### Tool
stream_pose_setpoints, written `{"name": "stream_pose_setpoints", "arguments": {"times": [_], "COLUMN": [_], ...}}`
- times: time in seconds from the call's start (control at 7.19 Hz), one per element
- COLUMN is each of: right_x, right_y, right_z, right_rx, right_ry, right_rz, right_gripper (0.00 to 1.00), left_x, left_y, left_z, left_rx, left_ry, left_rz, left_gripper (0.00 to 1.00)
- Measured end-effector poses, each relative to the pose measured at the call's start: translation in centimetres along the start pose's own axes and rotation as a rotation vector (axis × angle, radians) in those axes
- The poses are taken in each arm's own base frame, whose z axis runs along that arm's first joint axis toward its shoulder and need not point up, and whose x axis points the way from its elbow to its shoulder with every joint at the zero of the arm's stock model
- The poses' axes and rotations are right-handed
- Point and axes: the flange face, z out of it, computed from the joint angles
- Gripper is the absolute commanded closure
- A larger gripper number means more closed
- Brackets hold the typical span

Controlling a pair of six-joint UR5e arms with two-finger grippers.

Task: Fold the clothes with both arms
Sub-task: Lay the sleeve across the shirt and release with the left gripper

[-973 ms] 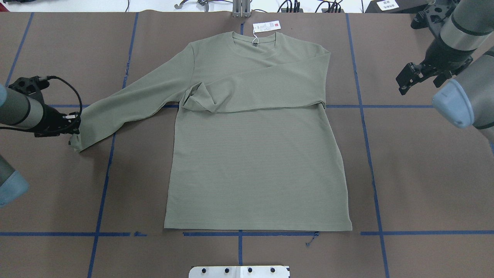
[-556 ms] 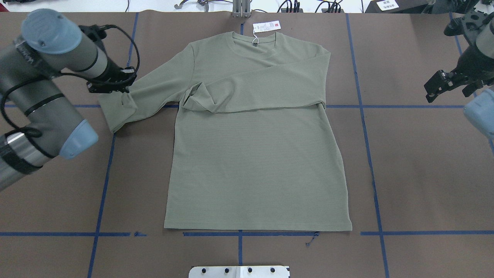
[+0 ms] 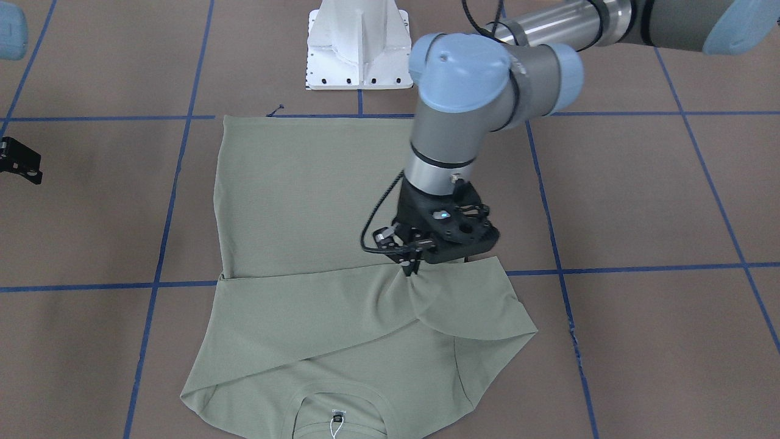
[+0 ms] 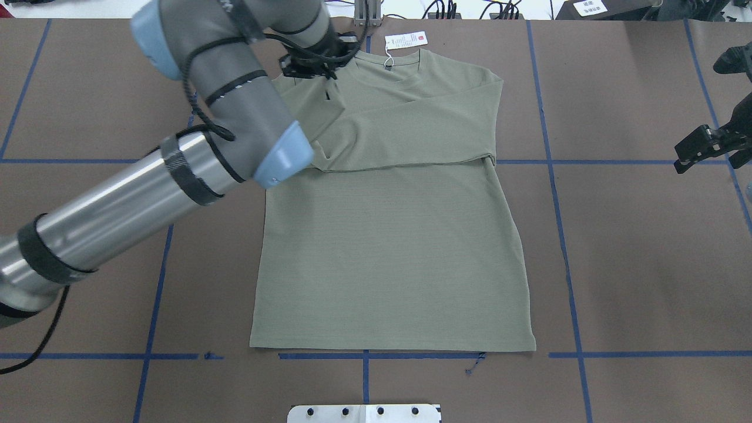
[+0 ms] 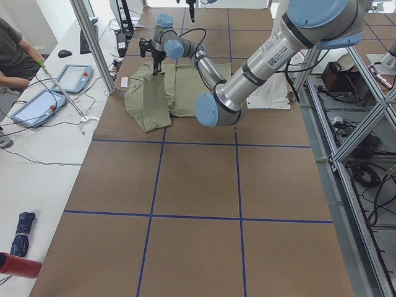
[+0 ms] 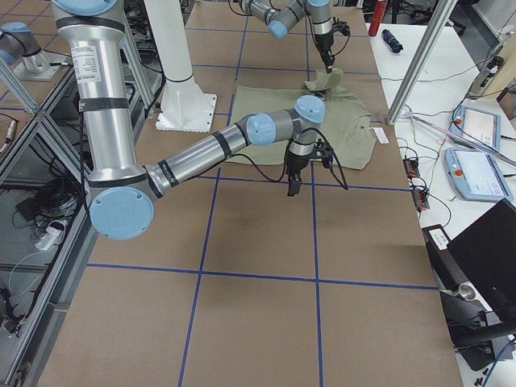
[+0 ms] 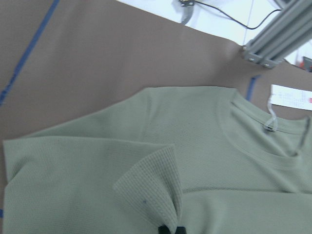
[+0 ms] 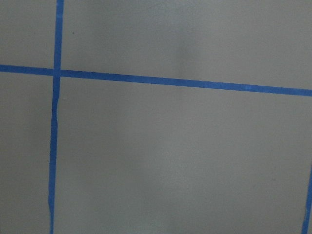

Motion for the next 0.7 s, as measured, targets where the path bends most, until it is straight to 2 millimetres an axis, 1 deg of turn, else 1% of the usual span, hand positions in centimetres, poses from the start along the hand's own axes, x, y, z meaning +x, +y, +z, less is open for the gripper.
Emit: {"name": "stream_pose_setpoints", "arguments": {"times": [0.14,0.28,0.42,0.56,0.7], "right_x": [0.1,0.1,0.0,0.0,-0.1], "right_y": [0.0,-0.2,-0.4,-0.6,-0.7], "right_z": [0.1,0.2,0.2,0.3,0.3], "right_rx": [0.0,0.0,0.0,-0.001,-0.001], "right_ry": [-0.003,-0.004,-0.004,-0.005,-0.005], "right_rz": [0.0,0.001,0.002,0.002,0.001], "right_gripper": [0.0,0.0,0.0,0.0,0.0], "left_x": [4.5,7.2,8.6,9.3,10.5], "left_y": [4.0,7.9,10.1,10.9,11.9], "left_z": [0.7,2.4,4.6,6.2,7.2], "left_rx": [-0.011,-0.017,-0.011,-0.007,-0.009], "left_ry": [0.043,0.072,0.085,0.084,0.076], "left_rz": [-0.019,-0.043,-0.06,-0.074,-0.114], "left_gripper": [1.0,1.0,1.0,1.0,0.01]}}
